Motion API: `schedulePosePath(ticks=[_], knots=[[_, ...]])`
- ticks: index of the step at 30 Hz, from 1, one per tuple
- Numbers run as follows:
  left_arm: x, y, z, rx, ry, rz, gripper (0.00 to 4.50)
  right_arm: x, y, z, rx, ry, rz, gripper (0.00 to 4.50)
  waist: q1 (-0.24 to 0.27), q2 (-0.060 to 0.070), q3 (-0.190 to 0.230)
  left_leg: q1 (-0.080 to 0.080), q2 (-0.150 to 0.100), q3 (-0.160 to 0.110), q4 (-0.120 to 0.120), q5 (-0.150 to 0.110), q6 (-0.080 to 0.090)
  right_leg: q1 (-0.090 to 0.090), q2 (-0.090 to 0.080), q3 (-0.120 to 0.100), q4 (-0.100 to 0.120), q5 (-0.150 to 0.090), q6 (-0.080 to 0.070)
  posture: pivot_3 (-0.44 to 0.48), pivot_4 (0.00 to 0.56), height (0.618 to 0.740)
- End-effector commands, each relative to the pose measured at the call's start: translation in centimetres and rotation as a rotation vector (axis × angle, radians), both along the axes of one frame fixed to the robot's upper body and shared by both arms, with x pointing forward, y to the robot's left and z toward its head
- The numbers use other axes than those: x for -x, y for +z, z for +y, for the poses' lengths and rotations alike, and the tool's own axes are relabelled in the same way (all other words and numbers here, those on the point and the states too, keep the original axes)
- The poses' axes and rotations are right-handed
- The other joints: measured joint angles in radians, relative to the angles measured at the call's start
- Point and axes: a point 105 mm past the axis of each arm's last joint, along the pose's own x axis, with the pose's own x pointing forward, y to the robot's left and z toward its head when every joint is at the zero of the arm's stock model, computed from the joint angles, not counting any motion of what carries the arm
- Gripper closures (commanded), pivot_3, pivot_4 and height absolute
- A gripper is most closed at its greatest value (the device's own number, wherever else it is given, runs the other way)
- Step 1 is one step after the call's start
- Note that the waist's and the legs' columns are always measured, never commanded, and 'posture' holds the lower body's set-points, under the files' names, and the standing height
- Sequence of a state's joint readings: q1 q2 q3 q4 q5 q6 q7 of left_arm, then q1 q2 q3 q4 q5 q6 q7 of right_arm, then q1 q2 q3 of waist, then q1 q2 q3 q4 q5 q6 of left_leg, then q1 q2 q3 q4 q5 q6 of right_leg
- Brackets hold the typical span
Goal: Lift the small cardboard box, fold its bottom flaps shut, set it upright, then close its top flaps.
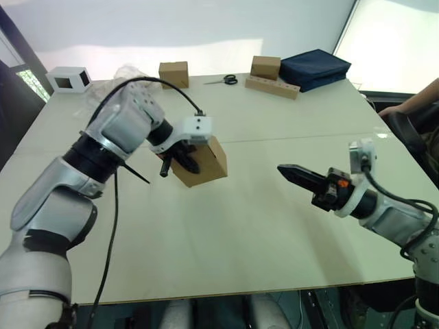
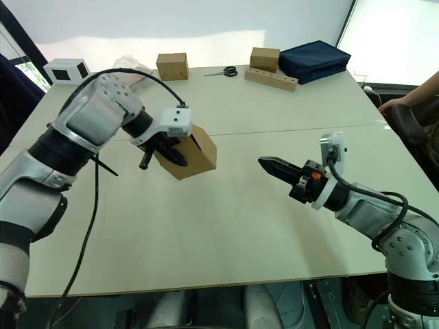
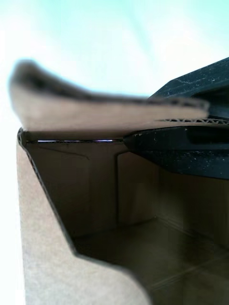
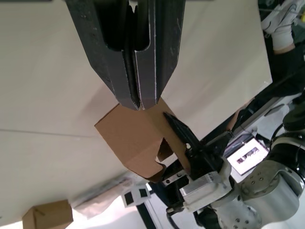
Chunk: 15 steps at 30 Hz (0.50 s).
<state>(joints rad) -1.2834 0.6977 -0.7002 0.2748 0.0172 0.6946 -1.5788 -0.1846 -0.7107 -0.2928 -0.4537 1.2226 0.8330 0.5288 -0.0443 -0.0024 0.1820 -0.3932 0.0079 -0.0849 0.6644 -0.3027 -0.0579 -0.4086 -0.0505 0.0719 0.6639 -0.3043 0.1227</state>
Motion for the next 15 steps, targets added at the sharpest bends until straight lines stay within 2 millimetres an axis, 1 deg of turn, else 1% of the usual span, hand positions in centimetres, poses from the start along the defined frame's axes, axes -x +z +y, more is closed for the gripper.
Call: schedulePosePath(ticks=[1, 4, 8, 12, 15], knots=[[0.4, 0.8, -1.2, -0.091, -0.011, -0.072, 4.5, 0.6, 0.3, 1.0, 0.0, 0.017, -0.055, 4.48, 0.004, 0.0, 0.0, 0.0, 0.0, 0.0, 0.0, 0.0, 0.0, 0.0, 0.0, 0.0, 0.0, 0.0, 0.0, 0.0, 0.15, 0.74], [1.3, -0.4, -1.5, -0.144, -0.03, -0.058, 4.5, 0.6, -0.4, 1.4, 0.001, 0.005, -0.053, 4.48, 0.005, 0.0, 0.0, 0.0, 0.0, 0.0, 0.001, 0.0, 0.0, 0.0, 0.0, 0.0, 0.0, 0.0, 0.0, 0.0, 0.15, 0.74], [2.8, -1.6, -2.1, -0.161, -0.015, -0.001, 4.5, 0.4, -1.1, 1.9, -0.004, -0.016, -0.051, 4.48, 0.002, 0.0, 0.0, 0.0, 0.0, 0.0, 0.0, 0.0, 0.0, 0.0, 0.0, 0.0, 0.001, 0.0, 0.0, 0.0, 0.15, 0.74], [4.2, -2.2, -2.6, -0.181, -0.04, 0.02, 4.5, 0.6, -1.6, 2.3, -0.016, -0.029, -0.044, 4.48, 0.002, 0.0, 0.0, 0.0, 0.001, 0.0, 0.0, 0.0, 0.0, 0.0, 0.0, 0.0, 0.001, 0.0, 0.0, 0.0, 0.15, 0.74], [4.9, -2.9, -2.6, -0.198, -0.037, 0.037, 4.5, 0.7, -1.9, 2.3, -0.021, -0.041, -0.039, 4.48, 0.003, 0.0, 0.0, 0.0, 0.001, -0.001, 0.001, 0.0, 0.0, 0.0, 0.0, 0.0, 0.001, 0.0, 0.0, 0.0, 0.15, 0.74]])
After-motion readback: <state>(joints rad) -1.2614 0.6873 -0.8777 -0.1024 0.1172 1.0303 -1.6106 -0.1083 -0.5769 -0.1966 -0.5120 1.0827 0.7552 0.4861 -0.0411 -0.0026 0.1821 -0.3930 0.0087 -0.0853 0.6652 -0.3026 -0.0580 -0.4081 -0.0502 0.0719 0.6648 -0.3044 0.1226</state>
